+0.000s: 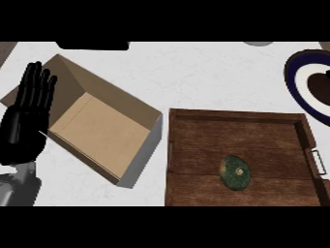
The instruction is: Pick the squash from the tray and place it in the plate
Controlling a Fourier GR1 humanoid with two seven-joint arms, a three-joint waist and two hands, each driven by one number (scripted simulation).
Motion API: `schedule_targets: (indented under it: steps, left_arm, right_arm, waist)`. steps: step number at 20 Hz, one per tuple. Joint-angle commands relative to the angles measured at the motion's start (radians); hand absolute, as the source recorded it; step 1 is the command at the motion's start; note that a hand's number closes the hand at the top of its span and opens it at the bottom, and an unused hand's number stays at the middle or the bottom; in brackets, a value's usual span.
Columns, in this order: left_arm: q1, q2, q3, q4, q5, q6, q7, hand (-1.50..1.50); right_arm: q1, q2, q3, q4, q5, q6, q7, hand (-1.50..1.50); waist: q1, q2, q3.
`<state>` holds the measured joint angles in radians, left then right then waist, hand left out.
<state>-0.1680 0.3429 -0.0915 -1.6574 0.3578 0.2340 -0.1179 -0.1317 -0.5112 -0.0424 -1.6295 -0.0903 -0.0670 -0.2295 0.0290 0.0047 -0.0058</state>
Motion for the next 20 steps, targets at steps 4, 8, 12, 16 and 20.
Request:
schedule_targets:
  steps: [4, 8, 12, 16, 20]
  left_arm:
    - [0.012, 0.063, -0.041, 0.074, -0.057, -0.008, 0.117, 0.00]
    - [0.052, 0.079, -0.082, 0.080, -0.054, -0.030, 0.186, 0.00]
    - [0.045, 0.097, -0.082, 0.118, -0.059, -0.033, 0.254, 0.00]
    - [-0.005, 0.086, -0.069, 0.166, -0.073, -0.013, 0.270, 0.00]
    - [0.033, 0.092, -0.091, 0.119, -0.084, -0.015, 0.311, 0.00]
  right_arm:
    - [-0.086, 0.033, 0.210, 0.033, -0.173, 0.368, -0.023, 1.50]
    - [-0.229, -0.220, 0.191, -0.078, 0.206, 0.318, -0.160, 1.50]
    - [-0.081, 0.073, 0.196, 0.208, -0.166, 0.442, -0.280, -1.50]
    - [-0.103, -0.028, 0.264, 0.276, -0.027, 0.580, -0.431, -1.50]
    - [-0.126, -0.087, 0.292, 0.306, 0.116, 0.568, -0.535, -1.50]
  waist:
    - [0.035, 0.022, 0.011]
    - [0.033, 0.011, 0.000]
    - [0.011, 0.029, 0.013]
    - [-0.009, 0.030, 0.010]
    - [-0.004, 0.012, 0.009]
